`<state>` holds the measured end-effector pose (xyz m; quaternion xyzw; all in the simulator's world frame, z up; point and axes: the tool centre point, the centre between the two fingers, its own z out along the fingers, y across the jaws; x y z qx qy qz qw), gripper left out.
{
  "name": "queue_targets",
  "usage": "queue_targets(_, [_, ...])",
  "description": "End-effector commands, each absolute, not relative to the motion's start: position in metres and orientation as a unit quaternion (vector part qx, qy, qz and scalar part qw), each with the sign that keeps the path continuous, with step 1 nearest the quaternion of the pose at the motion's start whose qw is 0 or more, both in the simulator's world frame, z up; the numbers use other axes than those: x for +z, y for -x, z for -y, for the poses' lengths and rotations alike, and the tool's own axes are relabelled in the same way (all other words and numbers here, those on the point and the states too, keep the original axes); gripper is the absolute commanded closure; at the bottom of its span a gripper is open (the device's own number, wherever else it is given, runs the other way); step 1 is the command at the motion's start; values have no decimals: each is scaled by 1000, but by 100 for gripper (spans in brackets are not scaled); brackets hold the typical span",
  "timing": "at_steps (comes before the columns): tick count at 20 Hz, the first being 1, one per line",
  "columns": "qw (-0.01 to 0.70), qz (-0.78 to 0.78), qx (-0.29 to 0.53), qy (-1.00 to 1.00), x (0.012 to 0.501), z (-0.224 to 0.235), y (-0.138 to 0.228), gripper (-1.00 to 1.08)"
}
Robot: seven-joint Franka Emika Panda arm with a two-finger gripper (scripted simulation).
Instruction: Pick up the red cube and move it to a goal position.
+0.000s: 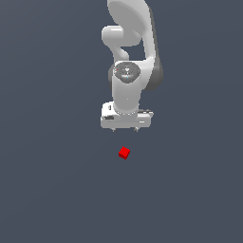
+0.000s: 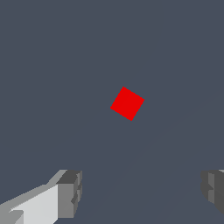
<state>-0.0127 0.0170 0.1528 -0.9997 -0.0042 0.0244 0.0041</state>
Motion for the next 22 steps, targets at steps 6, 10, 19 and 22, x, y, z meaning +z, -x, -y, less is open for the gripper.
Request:
queue_targets(6, [4, -4, 24, 1000, 149, -17, 11, -92])
queue_targets(10, [4, -24, 22, 999, 139, -18, 8, -92])
queue_targets(19, [2, -111, 14, 994, 96, -20, -8, -92])
queue_targets(22, [1, -151, 10, 988, 75, -20, -17, -92])
